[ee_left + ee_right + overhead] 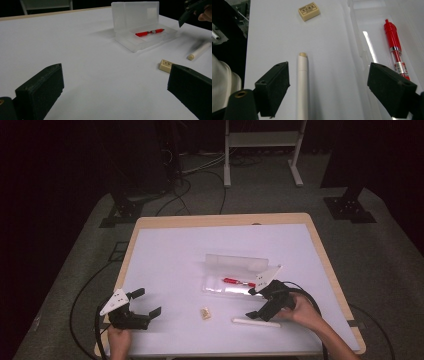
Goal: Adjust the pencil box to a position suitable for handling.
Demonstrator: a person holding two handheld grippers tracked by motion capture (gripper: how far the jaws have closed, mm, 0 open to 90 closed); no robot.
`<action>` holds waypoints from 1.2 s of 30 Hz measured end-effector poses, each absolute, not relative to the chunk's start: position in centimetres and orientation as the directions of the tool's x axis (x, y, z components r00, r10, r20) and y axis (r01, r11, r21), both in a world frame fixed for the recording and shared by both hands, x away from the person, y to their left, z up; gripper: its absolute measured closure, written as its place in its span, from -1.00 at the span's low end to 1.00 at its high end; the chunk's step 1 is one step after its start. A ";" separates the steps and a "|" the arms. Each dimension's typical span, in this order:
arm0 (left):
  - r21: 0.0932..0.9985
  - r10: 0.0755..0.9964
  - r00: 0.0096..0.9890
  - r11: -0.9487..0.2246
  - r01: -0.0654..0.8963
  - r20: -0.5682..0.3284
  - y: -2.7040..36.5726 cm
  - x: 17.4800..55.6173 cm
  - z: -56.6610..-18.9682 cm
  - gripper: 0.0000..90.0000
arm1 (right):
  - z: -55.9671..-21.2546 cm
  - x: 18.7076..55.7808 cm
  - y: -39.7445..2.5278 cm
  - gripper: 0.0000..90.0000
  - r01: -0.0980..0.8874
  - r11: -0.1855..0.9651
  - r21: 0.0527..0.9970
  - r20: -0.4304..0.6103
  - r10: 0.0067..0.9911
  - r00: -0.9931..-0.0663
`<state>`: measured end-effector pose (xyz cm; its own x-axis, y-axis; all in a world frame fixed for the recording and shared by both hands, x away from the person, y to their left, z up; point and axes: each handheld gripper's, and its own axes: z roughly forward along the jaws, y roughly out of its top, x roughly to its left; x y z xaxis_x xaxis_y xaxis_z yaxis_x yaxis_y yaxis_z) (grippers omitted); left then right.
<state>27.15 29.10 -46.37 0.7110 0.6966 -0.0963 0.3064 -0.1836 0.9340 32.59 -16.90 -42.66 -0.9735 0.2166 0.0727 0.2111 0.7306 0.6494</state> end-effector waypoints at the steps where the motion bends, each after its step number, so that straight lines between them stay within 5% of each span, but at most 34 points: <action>1: 0.934 0.697 0.711 -0.184 0.306 -0.095 29.1 27.2 -46.4 -1.00 | -42.7 32.5 -16.9 -0.67 0.214 0.729 0.650 0.072 0.221 -0.973; 36: 0.937 0.694 0.713 -0.176 0.303 -0.101 29.1 27.1 -46.3 -1.00 | -44.5 29.8 -16.4 -0.67 0.201 0.758 0.620 0.033 0.230 -0.973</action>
